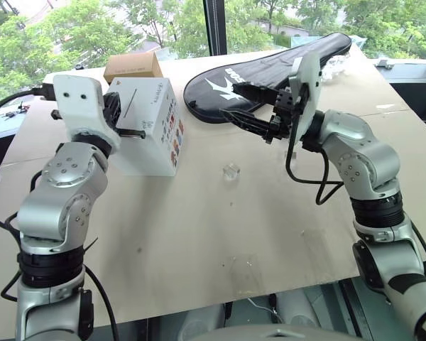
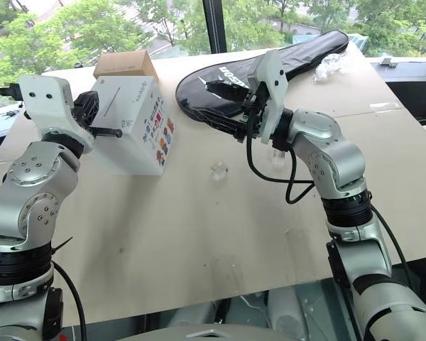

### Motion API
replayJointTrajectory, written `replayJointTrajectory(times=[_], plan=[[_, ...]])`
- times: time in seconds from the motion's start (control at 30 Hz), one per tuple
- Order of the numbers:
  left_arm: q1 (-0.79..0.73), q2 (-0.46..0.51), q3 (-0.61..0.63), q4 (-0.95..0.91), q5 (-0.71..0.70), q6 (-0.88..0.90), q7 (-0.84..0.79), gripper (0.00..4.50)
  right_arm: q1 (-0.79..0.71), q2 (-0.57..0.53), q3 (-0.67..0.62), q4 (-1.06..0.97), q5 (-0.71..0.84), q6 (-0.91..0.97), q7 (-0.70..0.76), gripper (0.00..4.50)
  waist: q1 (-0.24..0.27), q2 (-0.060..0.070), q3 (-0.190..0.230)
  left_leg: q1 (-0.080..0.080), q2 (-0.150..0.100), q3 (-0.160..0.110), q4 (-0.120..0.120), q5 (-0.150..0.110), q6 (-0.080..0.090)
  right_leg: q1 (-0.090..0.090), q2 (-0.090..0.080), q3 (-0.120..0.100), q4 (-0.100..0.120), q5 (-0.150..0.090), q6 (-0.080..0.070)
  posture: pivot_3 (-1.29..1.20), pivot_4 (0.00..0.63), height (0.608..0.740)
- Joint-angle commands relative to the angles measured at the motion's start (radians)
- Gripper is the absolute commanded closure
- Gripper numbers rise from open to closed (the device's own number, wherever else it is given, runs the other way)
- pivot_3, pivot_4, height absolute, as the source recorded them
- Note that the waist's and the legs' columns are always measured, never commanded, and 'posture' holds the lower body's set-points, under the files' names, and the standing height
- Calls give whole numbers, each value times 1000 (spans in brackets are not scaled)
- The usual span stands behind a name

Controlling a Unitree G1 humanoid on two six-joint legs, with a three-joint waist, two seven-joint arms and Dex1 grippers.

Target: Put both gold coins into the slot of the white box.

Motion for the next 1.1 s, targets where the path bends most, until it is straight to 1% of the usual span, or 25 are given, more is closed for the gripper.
replayJointTrajectory(times=[0.03, 0.37, 0.43, 0.8, 1.1], plan=[[-13, -8, 31, -4, 28, 37, -19, 4500, -3, 7, -13, -24, 2, -11, 1, 1447, 0, 0, 0, 0, 0, 0, 0, 0, 0, 0, 0, 0, 0, 0, 0, 0, 150, 740], [-1, -42, 28, 5, 81, 107, -65, 4500, 7, 16, -18, -31, -1, -12, -4, 1447, 0, 0, 0, 1, 0, 1, 1, 0, 0, 0, 0, 0, 2, 0, 0, 0, 150, 740], [-6, -68, 42, 9, 71, 109, -75, 4500, 6, 18, -18, -31, -2, -12, -6, 1447, 0, 0, 0, 1, 0, 1, 1, 0, 0, 0, 0, 0, 2, 0, 0, 0, 150, 740], [-44, -102, 14, 40, 130, 104, -160, 4500, 9, 28, -17, -49, 2, -5, -20, 1447, 3, 0, -1, 1, 0, 0, 2, 0, 0, 1, 0, -1, 2, 0, 0, 0, 150, 740], [-72, -132, 17, 63, 158, 103, -192, 4500, 8, 32, -19, -60, 4, 1, -32, 1447, 2, 0, -1, 1, 0, 0, 2, 0, 0, 1, 0, -1, 2, 0, 0, 0, 150, 740]])
